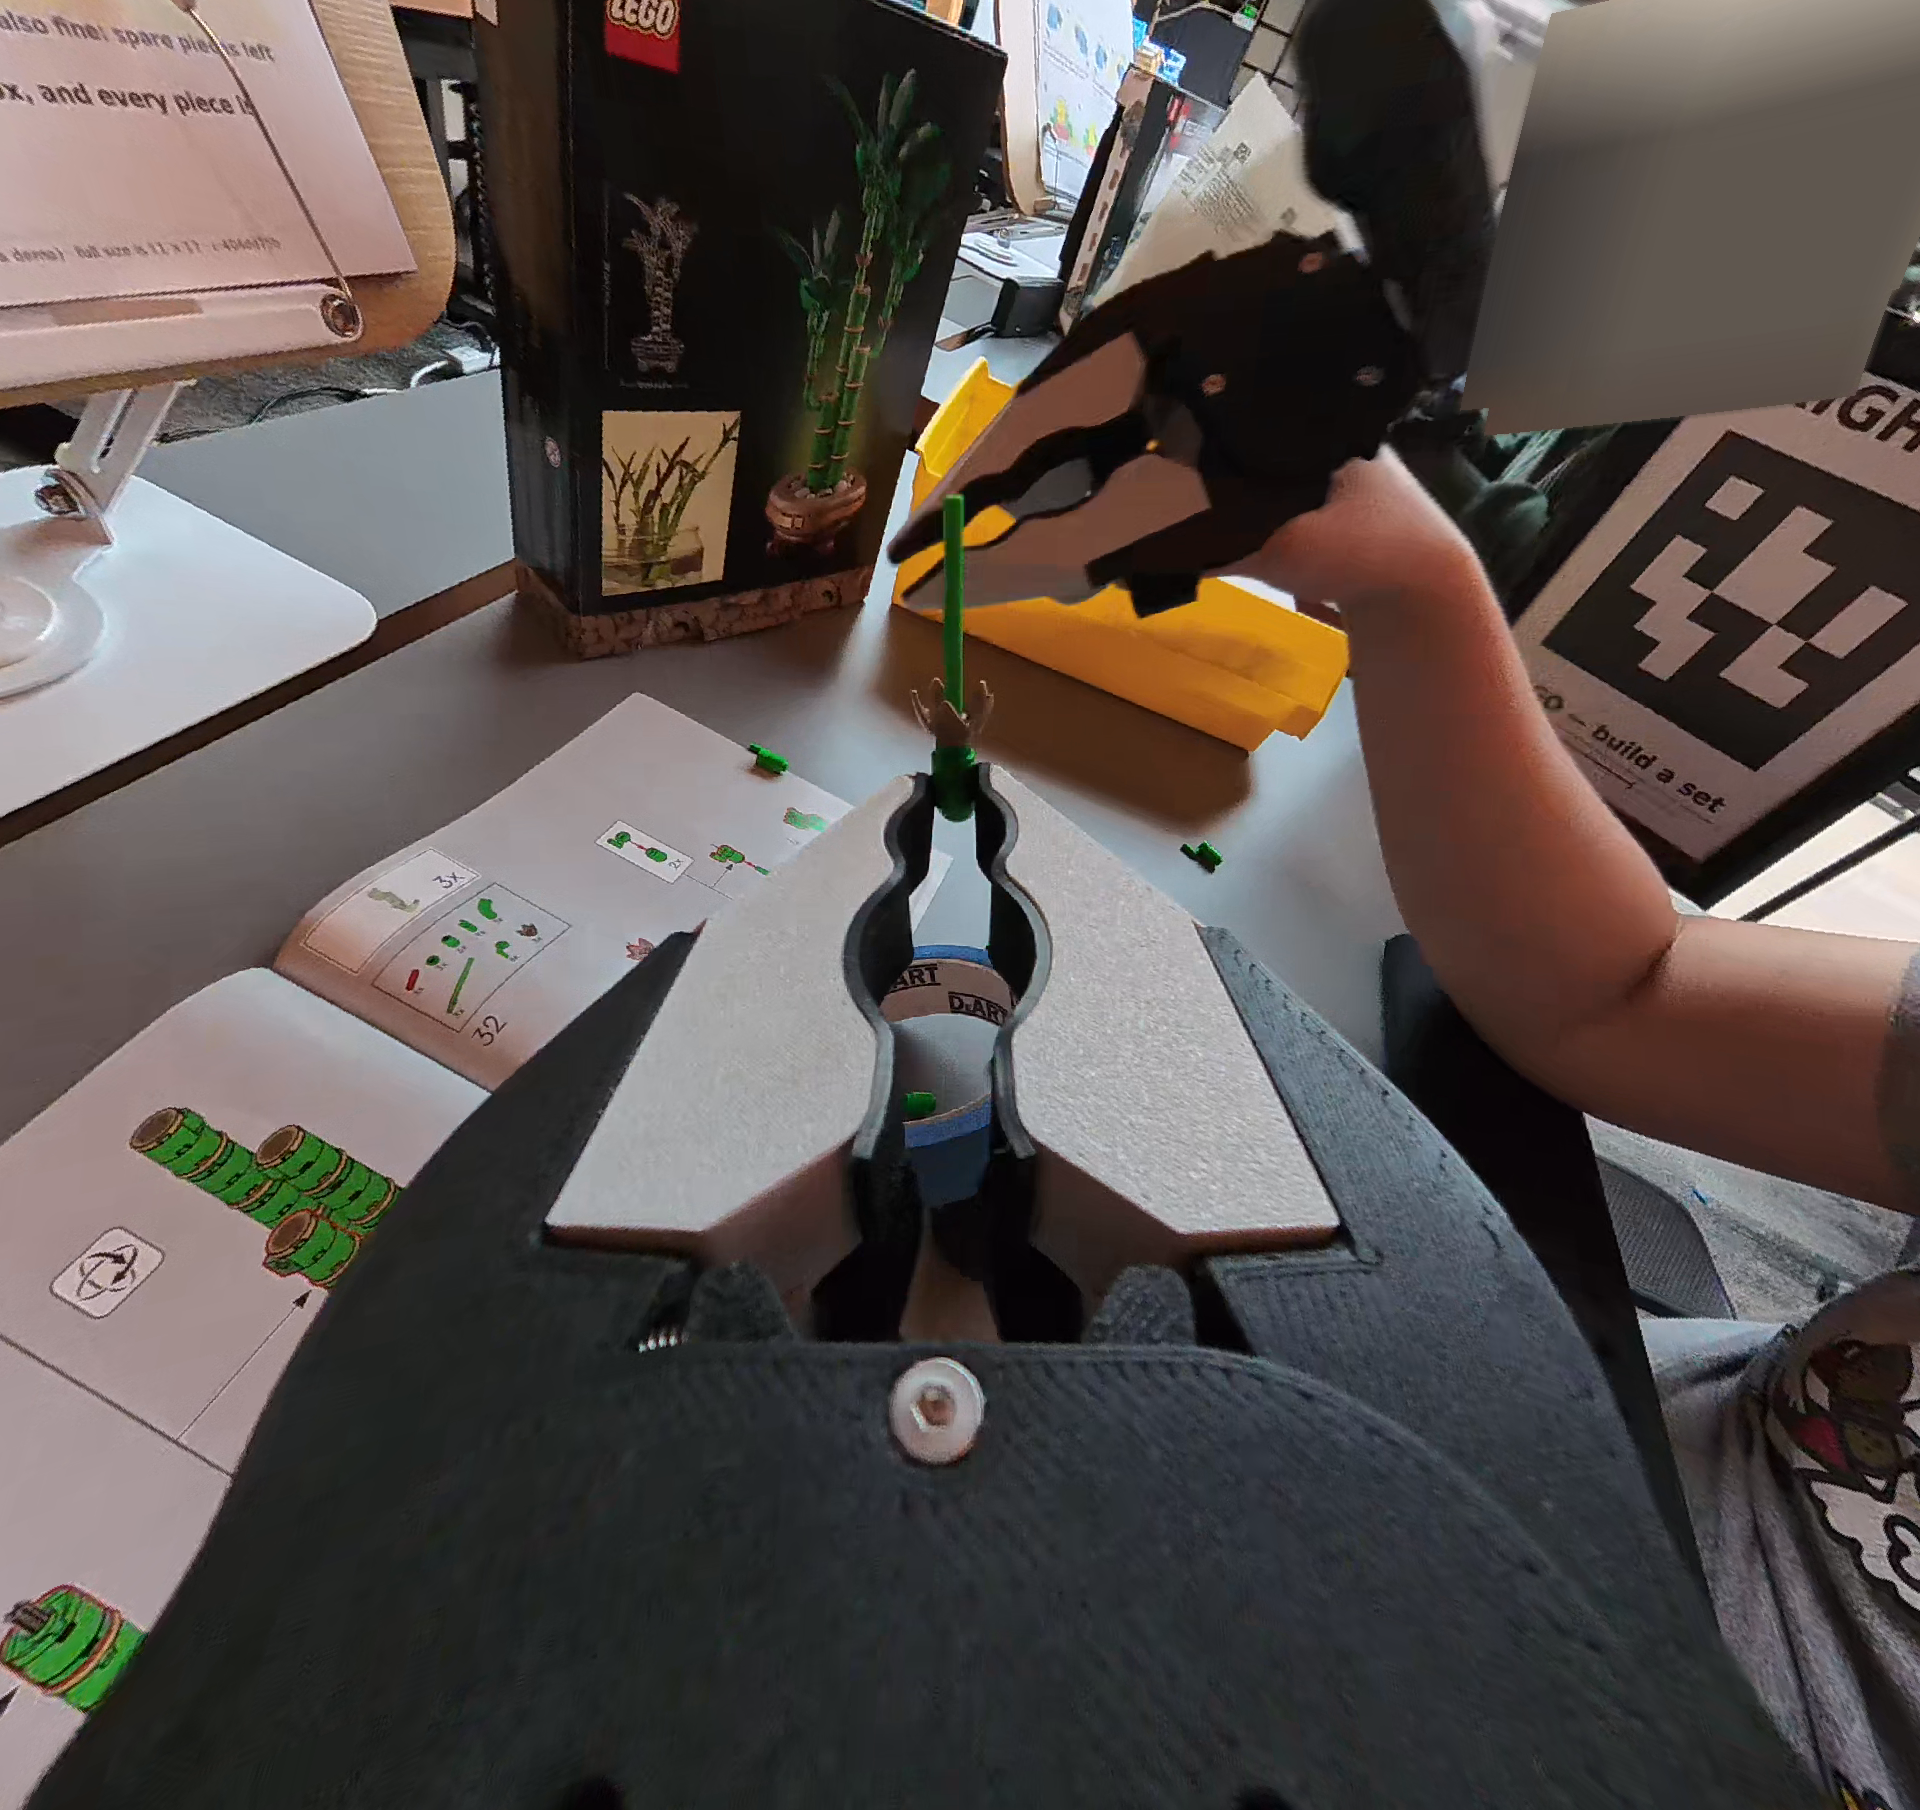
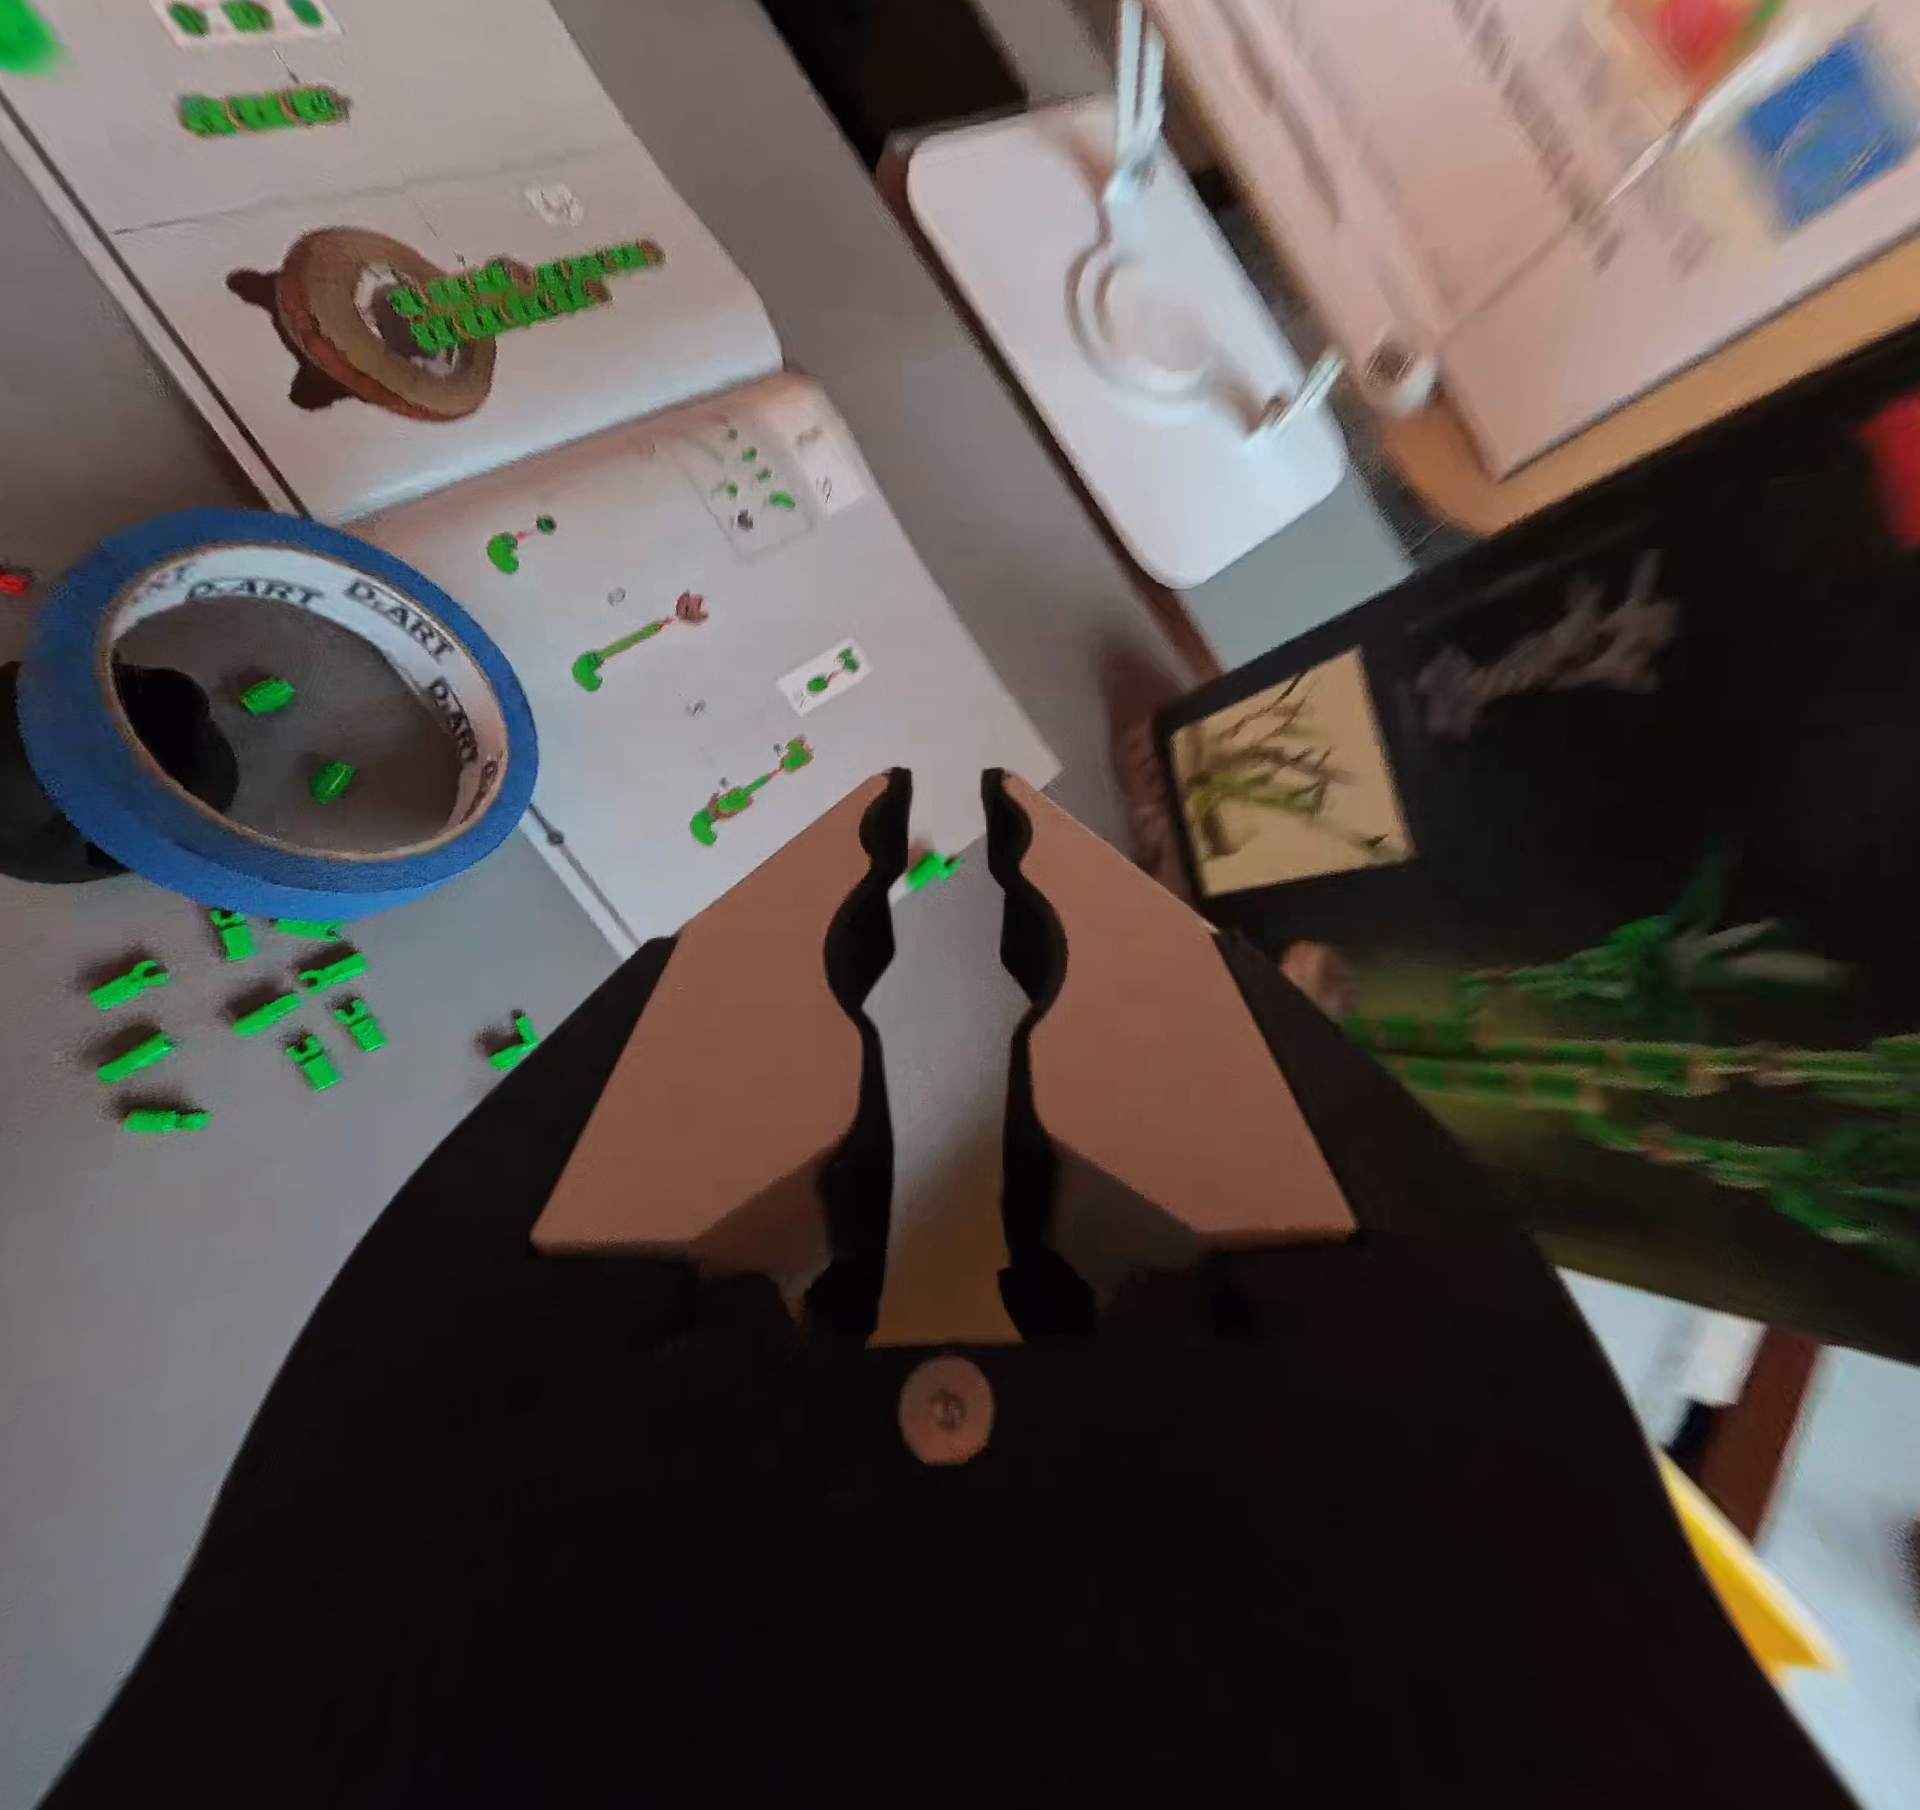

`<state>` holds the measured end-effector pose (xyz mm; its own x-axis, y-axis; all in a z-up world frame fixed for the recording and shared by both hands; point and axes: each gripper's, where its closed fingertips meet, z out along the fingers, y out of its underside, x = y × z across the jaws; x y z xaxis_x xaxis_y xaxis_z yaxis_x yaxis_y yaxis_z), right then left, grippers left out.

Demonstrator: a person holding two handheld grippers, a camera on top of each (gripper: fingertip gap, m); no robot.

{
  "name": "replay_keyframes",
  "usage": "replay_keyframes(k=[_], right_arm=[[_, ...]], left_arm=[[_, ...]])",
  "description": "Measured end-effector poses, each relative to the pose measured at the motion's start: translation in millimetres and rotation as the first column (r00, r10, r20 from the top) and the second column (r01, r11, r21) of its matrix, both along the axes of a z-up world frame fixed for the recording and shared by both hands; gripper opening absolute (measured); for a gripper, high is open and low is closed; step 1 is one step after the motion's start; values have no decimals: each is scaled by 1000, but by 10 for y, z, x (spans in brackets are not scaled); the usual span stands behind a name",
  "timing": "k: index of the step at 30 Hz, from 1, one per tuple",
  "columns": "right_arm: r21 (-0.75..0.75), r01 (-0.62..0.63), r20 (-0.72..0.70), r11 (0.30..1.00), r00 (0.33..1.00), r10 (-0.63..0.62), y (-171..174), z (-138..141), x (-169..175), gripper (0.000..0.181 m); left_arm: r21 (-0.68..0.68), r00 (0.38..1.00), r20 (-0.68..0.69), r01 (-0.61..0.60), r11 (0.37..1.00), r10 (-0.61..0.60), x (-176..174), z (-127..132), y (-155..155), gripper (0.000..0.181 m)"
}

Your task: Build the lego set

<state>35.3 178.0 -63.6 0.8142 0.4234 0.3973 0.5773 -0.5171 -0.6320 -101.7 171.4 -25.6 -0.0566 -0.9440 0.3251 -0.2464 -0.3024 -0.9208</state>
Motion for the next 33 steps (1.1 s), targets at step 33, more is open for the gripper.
replay_keyframes(k=[33], right_arm=[[-493,414,-64,765,860,-506,224,-1382,449,5]], left_arm=[[-3,997,-74,34,999,-34,81,-138,-89,6]])
